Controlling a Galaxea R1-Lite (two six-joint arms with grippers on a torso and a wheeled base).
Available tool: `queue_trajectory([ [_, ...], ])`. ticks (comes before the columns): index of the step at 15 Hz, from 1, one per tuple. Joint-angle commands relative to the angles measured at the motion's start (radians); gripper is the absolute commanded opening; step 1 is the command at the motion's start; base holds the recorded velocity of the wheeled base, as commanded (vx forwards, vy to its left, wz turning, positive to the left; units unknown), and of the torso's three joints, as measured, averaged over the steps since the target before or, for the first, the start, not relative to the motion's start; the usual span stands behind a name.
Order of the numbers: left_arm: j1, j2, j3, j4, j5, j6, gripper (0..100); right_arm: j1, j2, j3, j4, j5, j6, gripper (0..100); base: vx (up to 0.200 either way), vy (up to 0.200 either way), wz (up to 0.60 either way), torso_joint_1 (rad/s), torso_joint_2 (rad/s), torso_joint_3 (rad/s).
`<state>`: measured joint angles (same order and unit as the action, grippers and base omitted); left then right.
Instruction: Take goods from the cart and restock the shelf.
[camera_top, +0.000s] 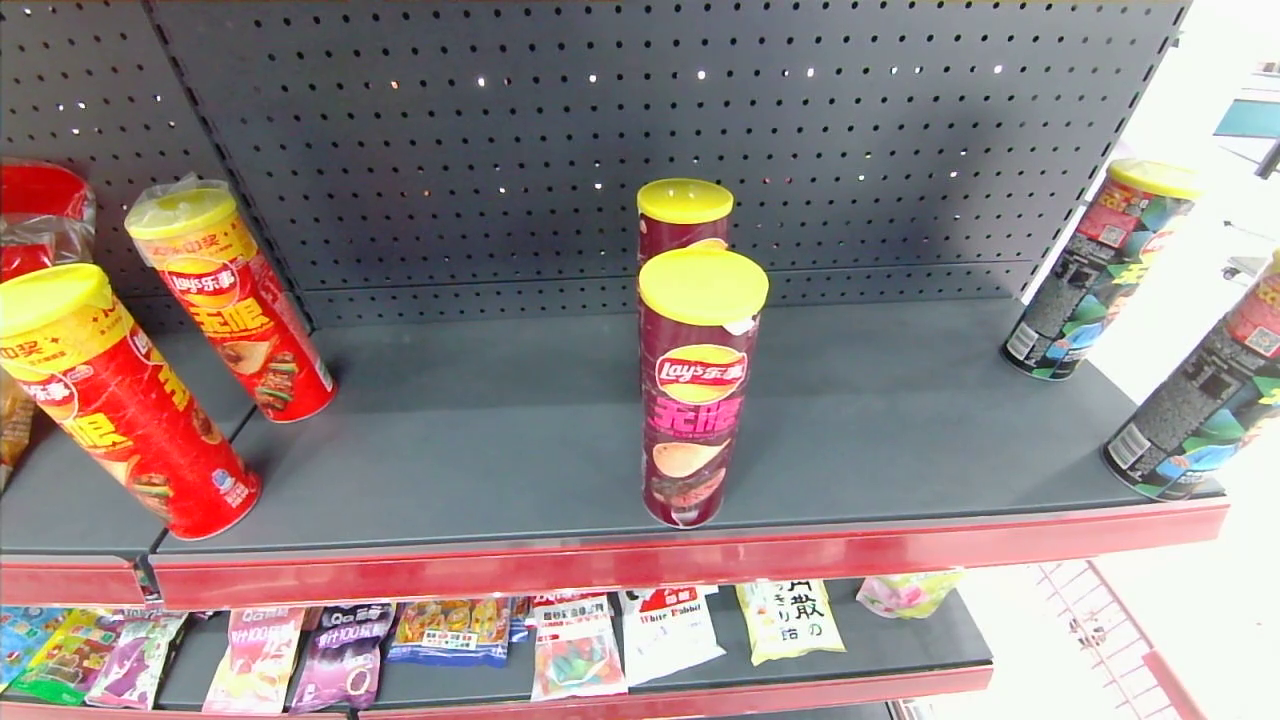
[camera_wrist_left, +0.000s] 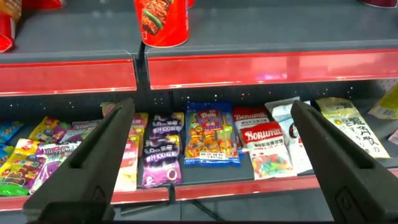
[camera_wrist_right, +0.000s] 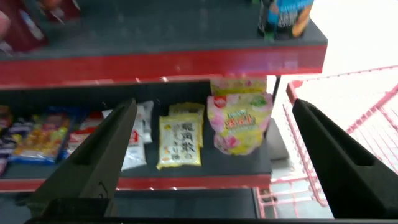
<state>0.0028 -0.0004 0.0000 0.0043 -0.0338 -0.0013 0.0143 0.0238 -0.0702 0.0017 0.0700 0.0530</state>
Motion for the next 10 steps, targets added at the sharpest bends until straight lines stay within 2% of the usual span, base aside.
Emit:
queue_trajectory([
  [1,0.0,0.0,0.0,-0.001,0.0,0.0,100,0.072,0.519,-0.439,-0.003,0.109,0.064,100,0.0,0.0,0.0,0.0,0.0,0.0],
  [3,0.0,0.0,0.0,-0.001,0.0,0.0,100,0.104,0.662,-0.424,-0.008,0.12,-0.038,100,0.0,0.0,0.0,0.0,0.0,0.0],
  [4,0.0,0.0,0.0,0.0,0.0,0.0,100,0.153,0.803,-0.416,-0.014,0.119,-0.051,100,0.0,0.0,0.0,0.0,0.0,0.0],
  [6,0.0,0.0,0.0,0.0,0.0,0.0,100,0.177,0.955,-0.445,-0.062,0.116,-0.05,100,0.0,0.0,0.0,0.0,0.0,0.0],
  [7,0.0,0.0,0.0,0.0,0.0,0.0,100,0.21,1.105,-0.465,-0.174,0.111,-0.051,100,0.0,0.0,0.0,0.0,0.0,0.0],
  [8,0.0,0.0,0.0,0.0,0.0,0.0,100,0.214,1.144,-0.468,-0.209,0.108,-0.055,100,0.0,0.0,0.0,0.0,0.0,0.0],
  [9,0.0,0.0,0.0,0.0,0.0,0.0,100,0.273,1.24,-0.48,-0.292,0.071,-0.056,100,0.0,0.0,0.0,0.0,0.0,0.0],
  [10,0.0,0.0,0.0,0.0,0.0,0.0,100,0.308,1.271,-0.496,-0.301,0.05,-0.051,100,0.0,0.0,0.0,0.0,0.0,0.0],
])
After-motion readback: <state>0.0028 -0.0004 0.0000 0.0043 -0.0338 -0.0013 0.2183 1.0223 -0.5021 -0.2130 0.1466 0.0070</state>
